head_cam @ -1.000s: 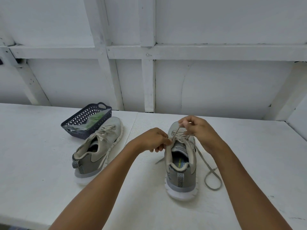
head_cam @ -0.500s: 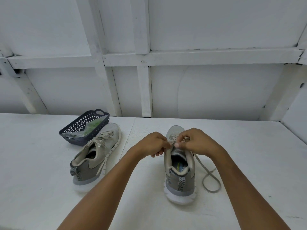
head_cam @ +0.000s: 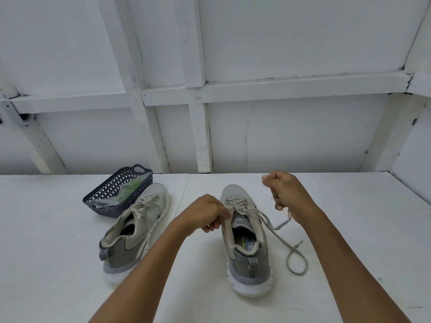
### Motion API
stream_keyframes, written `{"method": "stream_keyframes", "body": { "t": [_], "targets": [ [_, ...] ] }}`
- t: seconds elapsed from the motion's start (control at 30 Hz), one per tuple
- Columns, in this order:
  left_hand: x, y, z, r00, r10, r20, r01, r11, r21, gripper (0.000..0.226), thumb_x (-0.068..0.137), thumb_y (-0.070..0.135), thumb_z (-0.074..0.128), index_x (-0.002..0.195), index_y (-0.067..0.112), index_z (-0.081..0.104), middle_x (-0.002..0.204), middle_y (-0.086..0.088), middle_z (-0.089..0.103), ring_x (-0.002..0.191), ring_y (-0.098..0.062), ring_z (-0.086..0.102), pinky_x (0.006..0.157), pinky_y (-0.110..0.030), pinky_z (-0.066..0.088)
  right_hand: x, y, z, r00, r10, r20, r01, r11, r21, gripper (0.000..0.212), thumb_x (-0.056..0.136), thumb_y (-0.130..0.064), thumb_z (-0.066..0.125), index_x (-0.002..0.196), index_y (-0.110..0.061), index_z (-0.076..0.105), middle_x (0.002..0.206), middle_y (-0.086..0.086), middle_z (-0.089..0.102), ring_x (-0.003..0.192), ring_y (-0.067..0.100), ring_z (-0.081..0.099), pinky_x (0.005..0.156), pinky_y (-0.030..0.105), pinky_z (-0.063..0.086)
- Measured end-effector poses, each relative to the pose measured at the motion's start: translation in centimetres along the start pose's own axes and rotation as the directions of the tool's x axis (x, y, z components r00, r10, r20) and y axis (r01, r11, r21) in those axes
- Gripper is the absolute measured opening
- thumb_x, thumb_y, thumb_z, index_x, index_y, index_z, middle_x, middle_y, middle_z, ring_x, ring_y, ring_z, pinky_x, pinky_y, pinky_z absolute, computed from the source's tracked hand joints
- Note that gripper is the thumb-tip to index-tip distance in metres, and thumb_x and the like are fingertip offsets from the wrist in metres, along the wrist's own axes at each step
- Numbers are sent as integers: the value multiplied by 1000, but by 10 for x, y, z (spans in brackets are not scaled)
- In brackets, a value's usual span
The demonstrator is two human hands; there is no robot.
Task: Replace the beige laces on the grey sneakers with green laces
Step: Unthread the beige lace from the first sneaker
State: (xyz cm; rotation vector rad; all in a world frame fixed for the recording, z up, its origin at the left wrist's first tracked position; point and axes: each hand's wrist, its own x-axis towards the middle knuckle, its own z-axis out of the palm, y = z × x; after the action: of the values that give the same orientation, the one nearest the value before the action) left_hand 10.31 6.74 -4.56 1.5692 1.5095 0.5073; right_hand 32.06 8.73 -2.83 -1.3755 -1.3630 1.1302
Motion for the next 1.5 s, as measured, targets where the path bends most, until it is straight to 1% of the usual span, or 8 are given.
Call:
{"method": "stream_keyframes", "body": {
  "t": [0.13, 0.33, 0.53, 0.73, 0.9, 1.13, 1.37, 1.5],
  "targets": [
    [3, 6, 0, 999, 39, -16, -34, 973, 230, 28, 90, 28, 63, 67, 13, 60, 63, -1, 59, 59, -18, 52, 53, -25, 42, -8, 4, -4, 992, 48, 119, 22, 850, -526, 37, 85, -50, 68, 90, -15, 59, 66, -1, 57, 48, 14, 53, 48, 23, 44],
    [9, 23, 16, 870, 478, -120, -299, 706, 642, 20, 90, 38, 66, 106, 25, 66, 113, 3, 56, 104, -16, 49, 82, -30, 47, -12, 4, 9, 971, -4, 239, 170, 717, -676, 37, 75, -47, 77, 76, -15, 60, 70, -3, 61, 63, 14, 56, 59, 29, 42],
    [18, 15, 29, 827, 560, -53, -306, 527, 792, 26, 90, 39, 63, 108, 22, 69, 121, 0, 55, 114, -21, 45, 85, -35, 37, -13, 9, 10, 976, 46, 212, 88, 809, -581, 24, 85, -30, 69, 79, -7, 66, 74, 9, 72, 66, 23, 72, 69, 38, 61],
    [23, 10, 35, 752, 650, -111, -356, 541, 762, 19, 88, 31, 62, 92, 16, 74, 109, -3, 62, 103, -26, 53, 85, -39, 38, -11, 13, 9, 974, 85, 211, 36, 859, -511, 21, 87, -19, 63, 69, -9, 68, 68, 9, 73, 67, 23, 72, 63, 32, 56],
    [24, 2, 25, 603, 631, -488, -224, 721, 656, 12, 75, 19, 59, 68, 10, 59, 77, -4, 60, 73, -27, 54, 71, -39, 40, -5, 9, 11, 968, 138, 212, -6, 849, -529, 18, 81, -13, 62, 66, -4, 67, 64, 9, 71, 65, 21, 72, 58, 26, 45],
    [21, 7, 15, 843, 514, -157, -376, 774, 509, 44, 78, 2, 60, 113, 26, 69, 118, 6, 66, 99, -17, 61, 86, -36, 51, 6, 3, 17, 939, 215, 270, -33, 834, -551, 21, 78, -7, 63, 57, -8, 64, 60, 10, 68, 57, 22, 69, 52, 24, 40],
    [33, 12, 16, 918, 396, -4, -328, 766, 553, 37, 77, 45, 52, 92, 22, 78, 114, 7, 69, 101, -15, 60, 87, -39, 50, 14, -2, 15, 894, 306, 327, -81, 829, -554, 9, 77, -7, 65, 71, -2, 68, 65, 13, 70, 72, 30, 73, 56, 23, 41],
    [38, 16, 18, 905, 424, 33, -384, 784, 487, 9, 88, 27, 68, 92, 21, 74, 113, 6, 68, 103, -14, 60, 88, -33, 50, 16, -2, 9, 865, 351, 358, -103, 824, -558, 11, 79, -12, 66, 78, -3, 72, 74, 14, 74, 80, 27, 75, 68, 28, 42]
  ]
}}
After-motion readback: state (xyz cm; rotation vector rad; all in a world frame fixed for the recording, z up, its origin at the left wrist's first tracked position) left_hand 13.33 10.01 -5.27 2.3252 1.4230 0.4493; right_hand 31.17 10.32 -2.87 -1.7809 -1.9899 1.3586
